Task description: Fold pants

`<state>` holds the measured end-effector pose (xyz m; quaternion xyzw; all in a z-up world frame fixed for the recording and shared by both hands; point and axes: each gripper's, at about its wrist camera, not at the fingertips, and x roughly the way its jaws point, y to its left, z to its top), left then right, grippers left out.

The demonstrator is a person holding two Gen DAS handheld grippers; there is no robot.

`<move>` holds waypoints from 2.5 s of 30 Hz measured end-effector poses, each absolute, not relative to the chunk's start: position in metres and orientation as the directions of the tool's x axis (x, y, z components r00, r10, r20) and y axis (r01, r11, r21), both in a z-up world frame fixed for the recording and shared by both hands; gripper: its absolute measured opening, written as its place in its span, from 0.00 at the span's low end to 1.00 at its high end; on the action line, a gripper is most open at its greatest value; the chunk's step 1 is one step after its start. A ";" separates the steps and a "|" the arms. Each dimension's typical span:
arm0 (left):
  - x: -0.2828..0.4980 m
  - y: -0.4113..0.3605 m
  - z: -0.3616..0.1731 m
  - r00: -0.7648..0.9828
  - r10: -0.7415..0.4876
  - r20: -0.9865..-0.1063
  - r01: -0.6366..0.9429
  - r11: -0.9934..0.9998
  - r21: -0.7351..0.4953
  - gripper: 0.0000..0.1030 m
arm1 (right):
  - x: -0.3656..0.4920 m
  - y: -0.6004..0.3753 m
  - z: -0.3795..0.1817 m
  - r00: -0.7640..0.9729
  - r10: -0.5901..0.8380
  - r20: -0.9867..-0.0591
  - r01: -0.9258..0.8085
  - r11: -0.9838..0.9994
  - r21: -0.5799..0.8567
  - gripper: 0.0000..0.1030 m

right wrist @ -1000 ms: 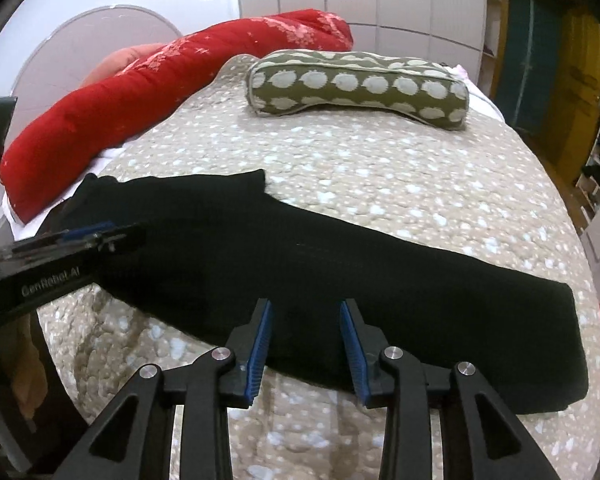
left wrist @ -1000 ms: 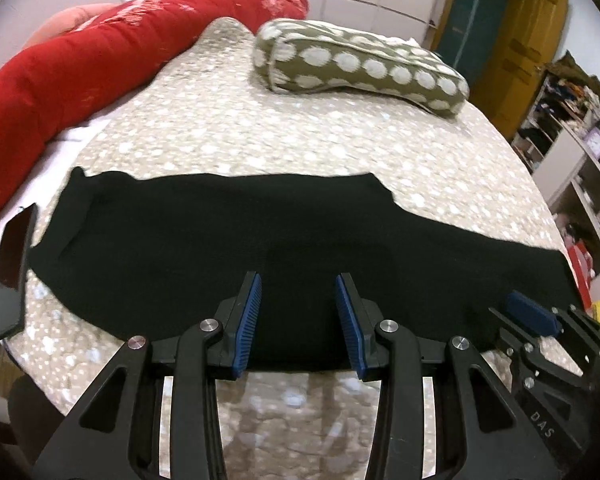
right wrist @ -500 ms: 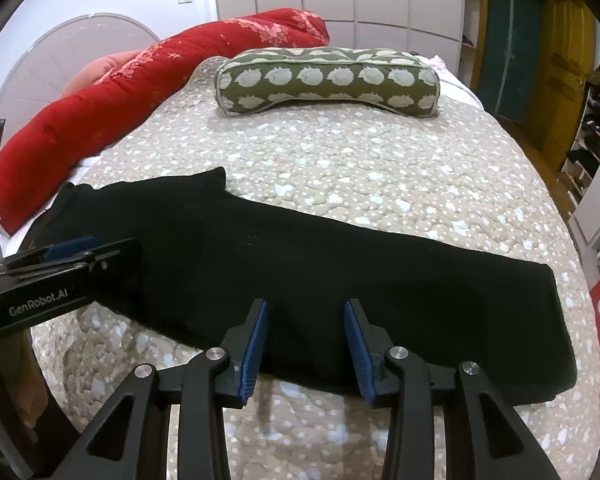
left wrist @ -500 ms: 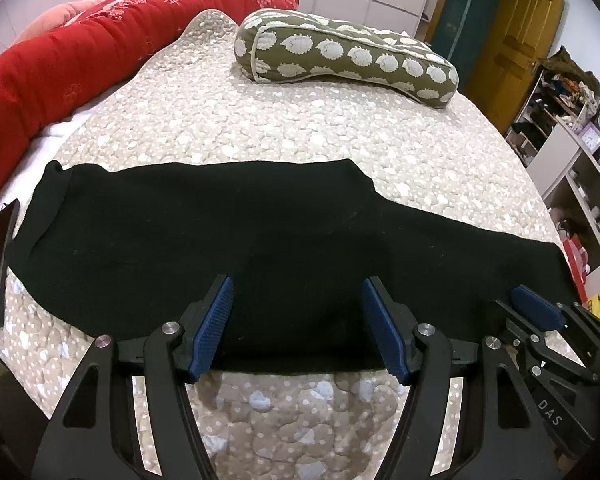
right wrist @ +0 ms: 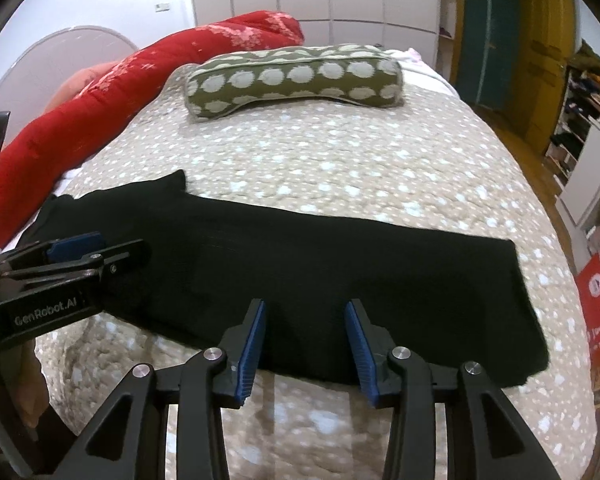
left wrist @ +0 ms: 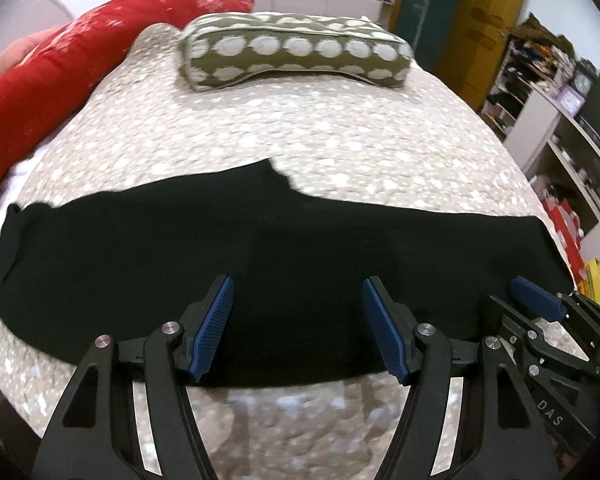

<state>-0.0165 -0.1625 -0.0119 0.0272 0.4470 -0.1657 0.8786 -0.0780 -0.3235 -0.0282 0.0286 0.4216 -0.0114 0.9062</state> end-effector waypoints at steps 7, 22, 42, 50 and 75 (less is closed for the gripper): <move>-0.007 -0.219 -0.017 0.464 -0.355 -0.812 0.452 0.883 -0.128 0.65 | -0.110 -0.369 -0.034 0.633 -0.013 -0.774 0.130 0.987 0.090 0.41; 0.023 -0.360 -0.018 0.247 -0.521 -0.817 0.740 0.645 -0.188 0.65 | -0.153 -0.467 -0.057 0.698 0.141 -0.702 0.275 0.853 0.444 0.47; 0.012 -0.441 -0.040 0.062 -0.517 -0.854 0.904 0.392 -0.172 0.53 | -0.124 -0.474 -0.070 0.785 0.136 -0.605 0.252 0.822 0.511 0.20; 0.019 -0.415 0.004 0.035 -0.620 -0.784 0.892 0.373 -0.255 0.14 | -0.118 -0.454 -0.030 0.814 0.149 -0.561 0.172 0.861 0.478 0.14; 0.033 -0.094 0.019 0.440 -0.534 -0.722 0.485 0.818 -0.309 0.44 | -0.045 -0.296 0.012 0.724 0.450 -0.522 -0.243 0.875 0.418 0.43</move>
